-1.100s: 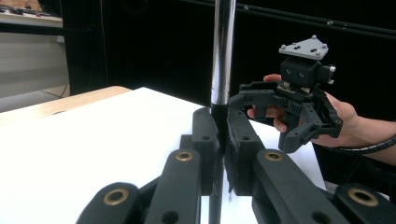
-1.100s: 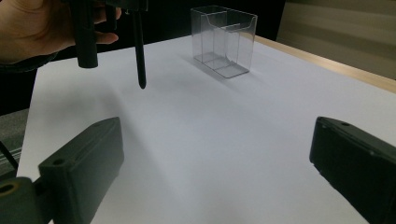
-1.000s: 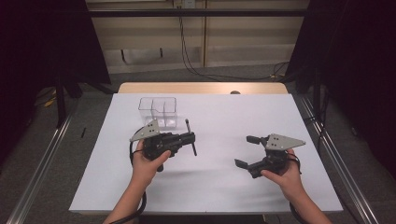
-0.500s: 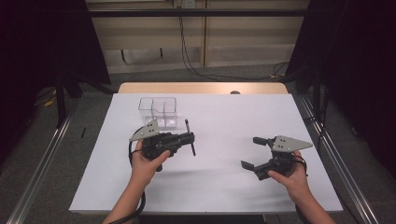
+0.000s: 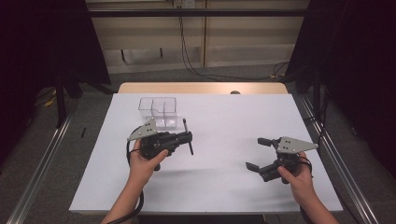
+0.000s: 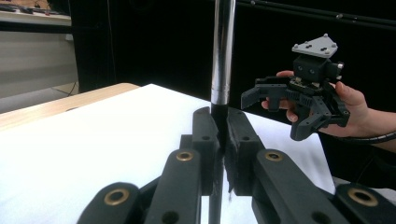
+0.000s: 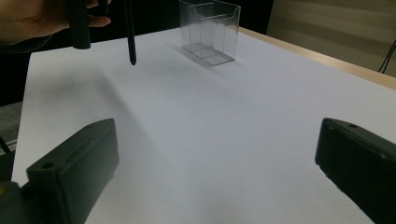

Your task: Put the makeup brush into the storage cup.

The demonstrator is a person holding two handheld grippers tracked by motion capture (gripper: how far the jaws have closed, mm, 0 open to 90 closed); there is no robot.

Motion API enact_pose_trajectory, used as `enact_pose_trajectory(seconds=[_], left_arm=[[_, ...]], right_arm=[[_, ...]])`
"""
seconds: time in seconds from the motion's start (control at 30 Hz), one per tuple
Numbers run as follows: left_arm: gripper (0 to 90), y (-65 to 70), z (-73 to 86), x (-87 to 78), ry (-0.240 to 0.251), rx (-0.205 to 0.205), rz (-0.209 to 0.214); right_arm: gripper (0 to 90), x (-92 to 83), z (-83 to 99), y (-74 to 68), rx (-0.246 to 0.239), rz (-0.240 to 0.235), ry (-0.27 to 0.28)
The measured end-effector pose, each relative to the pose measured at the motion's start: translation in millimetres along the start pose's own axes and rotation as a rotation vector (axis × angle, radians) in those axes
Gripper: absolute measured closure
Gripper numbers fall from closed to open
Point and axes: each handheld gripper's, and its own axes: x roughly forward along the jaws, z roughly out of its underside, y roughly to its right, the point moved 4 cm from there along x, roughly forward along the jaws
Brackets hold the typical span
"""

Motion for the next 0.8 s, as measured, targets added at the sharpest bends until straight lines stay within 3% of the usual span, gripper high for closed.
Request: enact_pose_trajectory(seconds=[0.8], left_arm=[[83.7, -7.9, -0.4, -9.0, 0.001, -0.002, -0.030]], right_arm=[[0.0, -18.7, 13.3, 10.6, 0.040, 0.044, 0.027]])
